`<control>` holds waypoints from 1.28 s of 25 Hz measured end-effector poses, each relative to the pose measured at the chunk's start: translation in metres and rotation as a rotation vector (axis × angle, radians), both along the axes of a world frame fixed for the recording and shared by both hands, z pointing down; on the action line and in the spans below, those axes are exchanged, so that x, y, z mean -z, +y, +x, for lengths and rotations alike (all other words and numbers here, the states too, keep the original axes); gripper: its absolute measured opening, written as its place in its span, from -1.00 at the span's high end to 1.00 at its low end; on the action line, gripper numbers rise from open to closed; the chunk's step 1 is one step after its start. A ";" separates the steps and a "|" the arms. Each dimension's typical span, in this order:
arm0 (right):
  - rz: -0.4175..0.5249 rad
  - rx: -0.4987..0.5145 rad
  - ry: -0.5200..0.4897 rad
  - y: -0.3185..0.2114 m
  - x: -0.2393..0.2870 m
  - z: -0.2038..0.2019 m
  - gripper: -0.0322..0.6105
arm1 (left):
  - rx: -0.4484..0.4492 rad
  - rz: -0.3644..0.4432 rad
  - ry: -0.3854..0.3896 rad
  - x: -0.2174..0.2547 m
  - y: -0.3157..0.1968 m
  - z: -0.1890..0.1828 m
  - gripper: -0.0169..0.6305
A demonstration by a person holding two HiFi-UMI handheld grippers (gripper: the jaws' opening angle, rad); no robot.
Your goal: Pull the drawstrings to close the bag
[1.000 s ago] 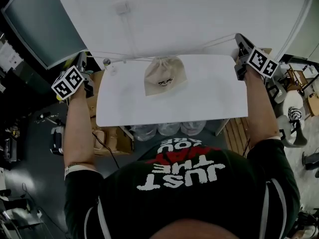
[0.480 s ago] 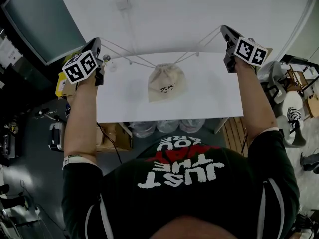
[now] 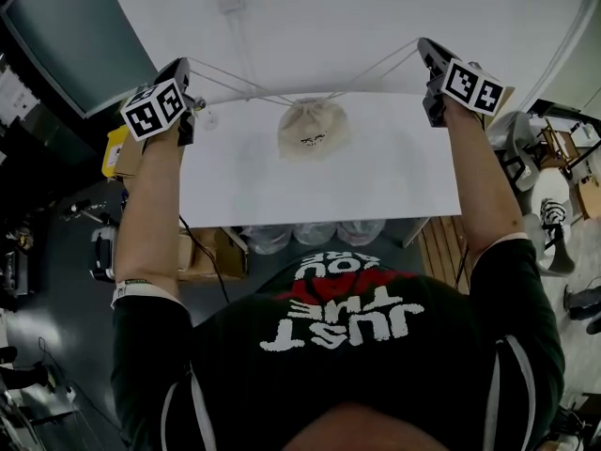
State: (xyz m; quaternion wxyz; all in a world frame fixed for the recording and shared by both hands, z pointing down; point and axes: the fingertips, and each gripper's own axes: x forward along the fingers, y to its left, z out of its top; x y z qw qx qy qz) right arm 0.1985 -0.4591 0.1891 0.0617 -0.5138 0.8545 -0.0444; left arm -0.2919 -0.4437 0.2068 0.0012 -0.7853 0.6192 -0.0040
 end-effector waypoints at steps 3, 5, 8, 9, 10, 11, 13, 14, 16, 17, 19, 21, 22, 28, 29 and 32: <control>-0.022 0.010 0.002 0.001 -0.013 0.001 0.88 | -0.005 -0.033 0.000 -0.019 -0.001 0.002 0.92; -0.043 0.020 0.008 0.003 -0.026 0.001 0.87 | -0.014 -0.065 0.002 -0.037 0.001 0.006 0.92; -0.087 0.039 0.023 0.016 -0.051 0.000 0.87 | -0.036 -0.116 0.008 -0.068 0.015 0.014 0.92; -0.103 0.044 0.026 0.020 -0.060 0.000 0.87 | -0.043 -0.132 0.014 -0.078 0.020 0.016 0.92; -0.118 0.049 0.026 0.024 -0.069 0.001 0.87 | -0.048 -0.147 0.023 -0.088 0.025 0.017 0.92; -0.132 0.053 0.024 0.028 -0.077 0.001 0.88 | -0.052 -0.161 0.038 -0.098 0.030 0.018 0.92; -0.158 0.063 0.020 0.036 -0.091 0.002 0.87 | -0.063 -0.181 0.080 -0.115 0.041 0.020 0.92; -0.170 0.069 0.020 0.041 -0.098 0.002 0.87 | -0.070 -0.189 0.101 -0.123 0.047 0.021 0.92; -0.196 0.084 0.024 0.052 -0.112 0.003 0.87 | -0.076 -0.210 0.130 -0.140 0.062 0.024 0.92; -0.212 0.092 0.029 0.057 -0.121 0.004 0.87 | -0.073 -0.223 0.141 -0.149 0.070 0.025 0.92; -0.248 0.109 0.039 0.068 -0.139 0.003 0.87 | -0.069 -0.252 0.175 -0.169 0.084 0.026 0.92; -0.282 0.123 0.048 0.078 -0.158 0.001 0.87 | -0.070 -0.283 0.220 -0.190 0.099 0.029 0.92; -0.297 0.130 0.055 0.083 -0.169 0.000 0.87 | -0.069 -0.302 0.241 -0.201 0.107 0.030 0.92; -0.426 0.157 0.053 0.117 -0.241 -0.006 0.87 | -0.055 -0.421 0.322 -0.273 0.149 0.041 0.92; -0.452 0.164 0.049 0.123 -0.254 -0.009 0.87 | -0.053 -0.442 0.326 -0.286 0.155 0.043 0.92; -0.516 0.173 0.042 0.141 -0.290 -0.014 0.87 | -0.049 -0.489 0.354 -0.316 0.173 0.049 0.92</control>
